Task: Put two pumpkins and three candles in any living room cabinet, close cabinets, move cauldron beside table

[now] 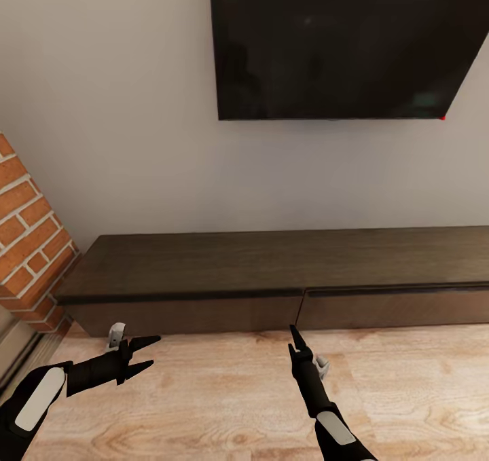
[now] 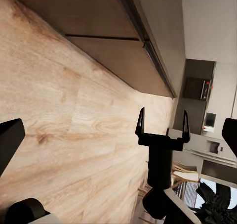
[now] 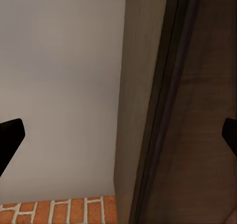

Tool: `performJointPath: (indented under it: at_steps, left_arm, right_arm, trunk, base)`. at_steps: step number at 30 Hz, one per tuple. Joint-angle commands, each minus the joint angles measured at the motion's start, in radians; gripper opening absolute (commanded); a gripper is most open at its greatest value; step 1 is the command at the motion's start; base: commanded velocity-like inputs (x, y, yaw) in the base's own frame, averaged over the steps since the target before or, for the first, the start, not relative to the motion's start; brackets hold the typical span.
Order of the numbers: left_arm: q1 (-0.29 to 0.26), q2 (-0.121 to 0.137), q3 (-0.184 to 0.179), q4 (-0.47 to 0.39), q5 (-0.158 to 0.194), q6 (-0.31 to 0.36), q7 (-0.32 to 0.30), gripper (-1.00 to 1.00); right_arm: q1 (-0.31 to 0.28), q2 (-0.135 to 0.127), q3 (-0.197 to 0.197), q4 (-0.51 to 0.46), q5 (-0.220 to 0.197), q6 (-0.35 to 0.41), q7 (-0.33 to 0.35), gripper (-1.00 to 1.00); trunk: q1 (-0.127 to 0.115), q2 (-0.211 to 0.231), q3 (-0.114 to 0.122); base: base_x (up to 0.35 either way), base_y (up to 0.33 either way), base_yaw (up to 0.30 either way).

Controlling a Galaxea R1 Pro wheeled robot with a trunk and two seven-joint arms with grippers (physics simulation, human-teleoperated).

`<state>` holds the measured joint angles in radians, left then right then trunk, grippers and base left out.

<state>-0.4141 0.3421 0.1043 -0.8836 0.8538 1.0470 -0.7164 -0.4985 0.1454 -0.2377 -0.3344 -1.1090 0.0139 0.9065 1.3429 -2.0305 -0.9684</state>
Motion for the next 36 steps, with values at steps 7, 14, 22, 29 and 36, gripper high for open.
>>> performJointPath:
  at_steps: [7,14,22,29,36]
  left_arm:
    - [0.0,0.0,0.0,0.0,0.001,0.0,0.0,1.0]
    - [0.0,0.0,0.0,0.0,0.001,0.0,0.0,1.0]
    - [0.0,0.0,0.0,0.0,0.0,0.0,0.0,1.0]
    - [0.0,0.0,0.0,0.0,0.001,0.0,0.0,1.0]
    - [0.0,0.0,-0.001,0.0,0.001,0.0,0.0,1.0]
  right_arm:
    - [0.0,0.0,-0.001,0.006,0.001,0.0,0.0,1.0]
    - [0.0,-0.001,-0.002,0.008,0.001,0.0,0.0,1.0]
    - [0.0,-0.002,-0.002,0.008,0.002,0.0,0.001,1.0]
    - [0.0,-0.001,-0.002,0.008,0.002,0.0,0.002,1.0]
    - [0.0,-0.001,-0.002,0.008,0.002,0.0,0.0,1.0]
  trunk:
    - [0.027,-0.049,-0.022]
    - [0.054,-0.098,-0.044]
    - [0.054,-0.098,-0.044]
    - [0.054,-0.098,-0.044]
    - [0.054,-0.098,-0.044]
  base:
    - [0.0,0.0,0.0]
    - [0.0,0.0,0.0]
    - [0.015,0.0,0.0]
    - [0.272,0.0,0.0]
    - [0.304,0.0,0.0]
